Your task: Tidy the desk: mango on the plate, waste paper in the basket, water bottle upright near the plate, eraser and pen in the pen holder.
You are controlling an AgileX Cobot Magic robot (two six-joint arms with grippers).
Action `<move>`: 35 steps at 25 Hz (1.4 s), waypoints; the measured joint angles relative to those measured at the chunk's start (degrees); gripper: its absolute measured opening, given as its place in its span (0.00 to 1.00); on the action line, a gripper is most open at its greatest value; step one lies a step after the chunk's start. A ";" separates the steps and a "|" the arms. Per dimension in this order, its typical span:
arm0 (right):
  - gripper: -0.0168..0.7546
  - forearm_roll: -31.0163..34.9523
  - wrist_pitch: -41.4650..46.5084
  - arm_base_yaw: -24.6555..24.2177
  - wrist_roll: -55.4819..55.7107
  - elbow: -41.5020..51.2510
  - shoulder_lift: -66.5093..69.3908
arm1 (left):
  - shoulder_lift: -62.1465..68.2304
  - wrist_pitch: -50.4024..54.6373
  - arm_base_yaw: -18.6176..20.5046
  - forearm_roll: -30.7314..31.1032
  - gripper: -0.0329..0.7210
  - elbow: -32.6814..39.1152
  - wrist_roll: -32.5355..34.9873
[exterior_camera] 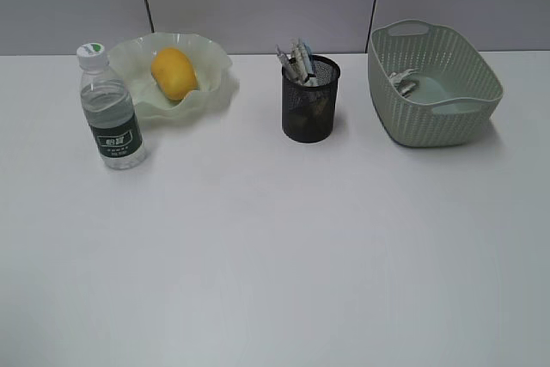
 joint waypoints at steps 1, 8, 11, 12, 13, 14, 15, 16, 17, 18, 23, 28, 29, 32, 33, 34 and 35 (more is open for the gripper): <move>0.60 0.00 0.00 0.00 0.00 0.00 0.00 | -3.47 0.35 0.00 0.00 0.79 1.42 0.00; 0.60 0.00 0.00 0.00 0.00 0.00 0.00 | -24.67 1.84 0.00 -1.09 0.79 9.49 0.00; 0.60 0.00 0.00 0.00 0.00 0.00 0.00 | -31.35 2.02 0.00 -2.28 0.79 11.90 0.00; 0.60 0.00 0.00 0.00 0.00 0.00 0.00 | -33.12 2.08 0.00 -2.34 0.79 12.45 0.00; 0.60 0.00 0.00 0.00 0.00 0.00 0.00 | -34.96 2.22 0.00 -2.40 0.79 13.10 0.20; 0.60 0.00 0.00 0.00 0.00 0.05 0.00 | -35.61 2.44 0.07 -2.46 0.79 13.52 0.62; 0.60 0.05 -0.06 0.00 0.00 0.05 0.00 | -35.83 2.53 0.43 -2.46 0.79 13.76 1.72; 0.60 0.05 -0.06 0.00 0.00 0.05 0.00 | -35.84 2.53 0.91 -2.46 0.79 14.02 2.69; 0.60 -0.01 -0.06 0.00 0.00 0.05 0.00 | -35.84 2.58 1.39 -2.50 0.79 14.15 3.86; 0.60 -0.01 -0.06 0.00 0.00 0.05 0.00 | -35.89 2.52 2.05 -2.50 0.79 14.16 5.20; 0.60 -0.01 -0.01 0.00 0.00 0.05 0.00 | -36.01 2.47 5.49 -2.74 0.79 16.37 7.34; 0.60 -0.01 -0.01 0.00 0.00 0.05 0.00 | -36.01 -1.10 6.25 -5.22 0.79 17.22 7.66; 0.60 -0.01 -0.01 0.00 0.00 0.05 0.00 | -36.01 -2.66 6.25 -5.31 0.79 17.64 7.72; 0.60 -0.01 -0.01 0.00 0.00 0.05 0.00 | -36.01 -5.75 6.25 -6.03 0.77 19.34 7.98; 0.60 -0.01 -0.01 0.00 0.00 0.05 0.00 | -36.01 -6.22 6.25 -6.03 0.76 19.48 7.98; 0.60 -0.01 -0.01 0.00 0.00 0.05 0.00 | -36.01 -6.44 6.25 -6.03 0.74 19.53 8.02; 0.60 -0.01 -0.01 0.00 0.00 0.05 0.00 | -36.01 -6.49 6.25 -6.03 0.73 19.53 8.09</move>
